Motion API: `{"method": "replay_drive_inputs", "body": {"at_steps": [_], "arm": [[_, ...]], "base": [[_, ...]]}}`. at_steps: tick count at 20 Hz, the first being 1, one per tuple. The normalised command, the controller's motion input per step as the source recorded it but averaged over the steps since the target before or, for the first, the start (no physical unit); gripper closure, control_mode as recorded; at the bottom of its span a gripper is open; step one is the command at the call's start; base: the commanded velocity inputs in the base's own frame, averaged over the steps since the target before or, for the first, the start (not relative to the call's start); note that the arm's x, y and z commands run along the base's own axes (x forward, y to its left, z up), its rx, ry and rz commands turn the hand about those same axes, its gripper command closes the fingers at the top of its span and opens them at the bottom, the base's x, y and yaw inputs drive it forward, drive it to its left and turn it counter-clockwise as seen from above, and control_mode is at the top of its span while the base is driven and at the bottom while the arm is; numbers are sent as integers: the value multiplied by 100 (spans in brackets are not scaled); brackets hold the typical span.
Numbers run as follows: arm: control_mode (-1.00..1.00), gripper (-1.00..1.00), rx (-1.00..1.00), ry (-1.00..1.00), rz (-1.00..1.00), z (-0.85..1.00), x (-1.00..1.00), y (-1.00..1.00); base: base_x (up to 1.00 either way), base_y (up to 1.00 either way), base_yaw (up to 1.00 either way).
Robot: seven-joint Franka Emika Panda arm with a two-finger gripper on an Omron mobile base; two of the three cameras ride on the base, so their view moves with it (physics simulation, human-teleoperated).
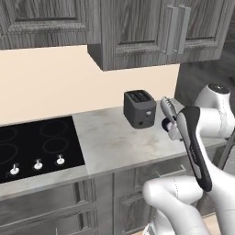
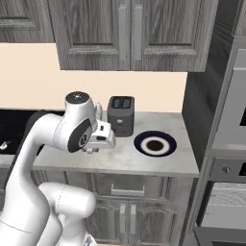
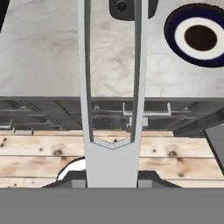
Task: Pick up the tongs from the counter and place them near the plate next to the oven.
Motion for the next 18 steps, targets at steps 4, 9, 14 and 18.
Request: {"method": "replay_drive_inputs", "body": {"at_steps": [4,9,14,18], "arm": [[-100,100,0,0,0,-49,46,-22],[-100,100,-6,1,0,-57,29,-9],[-100,100,-2,0,0,-37,56,-20],[-100,100,0,3,0,-26,48,-67]], "base": [[0,0,0],[0,0,0],[0,0,0],[0,0,0]]}}
